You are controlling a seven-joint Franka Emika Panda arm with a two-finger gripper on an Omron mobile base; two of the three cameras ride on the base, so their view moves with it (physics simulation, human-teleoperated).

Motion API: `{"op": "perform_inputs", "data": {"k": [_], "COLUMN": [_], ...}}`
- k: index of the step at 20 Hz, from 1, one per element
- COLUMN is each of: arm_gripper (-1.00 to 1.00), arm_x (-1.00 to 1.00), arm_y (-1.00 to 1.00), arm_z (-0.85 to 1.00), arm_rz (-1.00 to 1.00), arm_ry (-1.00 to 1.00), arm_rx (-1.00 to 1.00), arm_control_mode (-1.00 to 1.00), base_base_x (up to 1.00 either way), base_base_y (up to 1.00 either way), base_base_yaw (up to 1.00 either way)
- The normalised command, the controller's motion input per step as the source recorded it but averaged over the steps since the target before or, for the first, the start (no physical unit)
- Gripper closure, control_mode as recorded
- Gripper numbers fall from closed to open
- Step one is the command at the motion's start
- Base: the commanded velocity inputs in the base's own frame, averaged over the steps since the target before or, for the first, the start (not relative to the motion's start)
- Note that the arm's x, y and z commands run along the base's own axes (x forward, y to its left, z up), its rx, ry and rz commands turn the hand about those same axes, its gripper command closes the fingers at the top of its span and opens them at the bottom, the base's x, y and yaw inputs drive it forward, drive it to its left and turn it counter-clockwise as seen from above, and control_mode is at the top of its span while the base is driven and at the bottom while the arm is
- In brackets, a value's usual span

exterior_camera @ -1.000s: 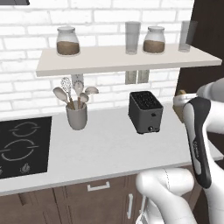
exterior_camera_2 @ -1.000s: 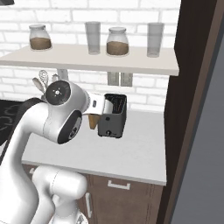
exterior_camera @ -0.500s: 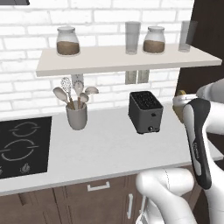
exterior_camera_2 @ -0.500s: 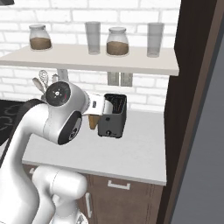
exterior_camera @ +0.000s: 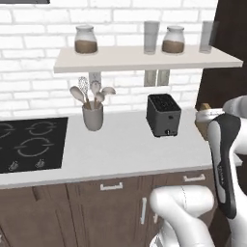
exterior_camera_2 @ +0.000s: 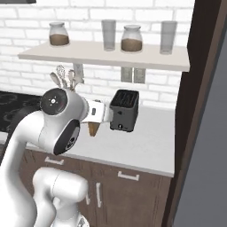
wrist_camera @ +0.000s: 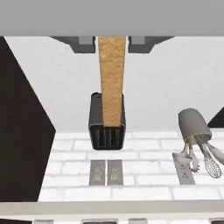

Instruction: Start the toaster. Once the lever pops up, take the bread to the plate on the dining counter.

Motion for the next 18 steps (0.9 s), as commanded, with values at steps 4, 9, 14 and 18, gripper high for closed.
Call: {"op": "perform_inputs", "data": {"k": [4,9,14,18], "arm_gripper": [1.0,1.0,1.0,1.0], "arm_x": [0.0,0.0,0.0,0.0], "arm_y": [0.0,0.0,0.0,0.0], "arm_z": [0.0,0.0,0.0,0.0], "arm_rz": [0.0,0.0,0.0,0.0], "arm_ry": [0.0,0.0,0.0,0.0], "arm_rx": [0.0,0.0,0.0,0.0], "arm_control_mode": [1.0,1.0,1.0,1.0], "base_base_x": [-0.6,-0.43,-0.24,-0.16], "base_base_y": [0.18,0.19,0.0,0.0], "base_base_yaw": [0.61,0.92,1.0,1.0]}}
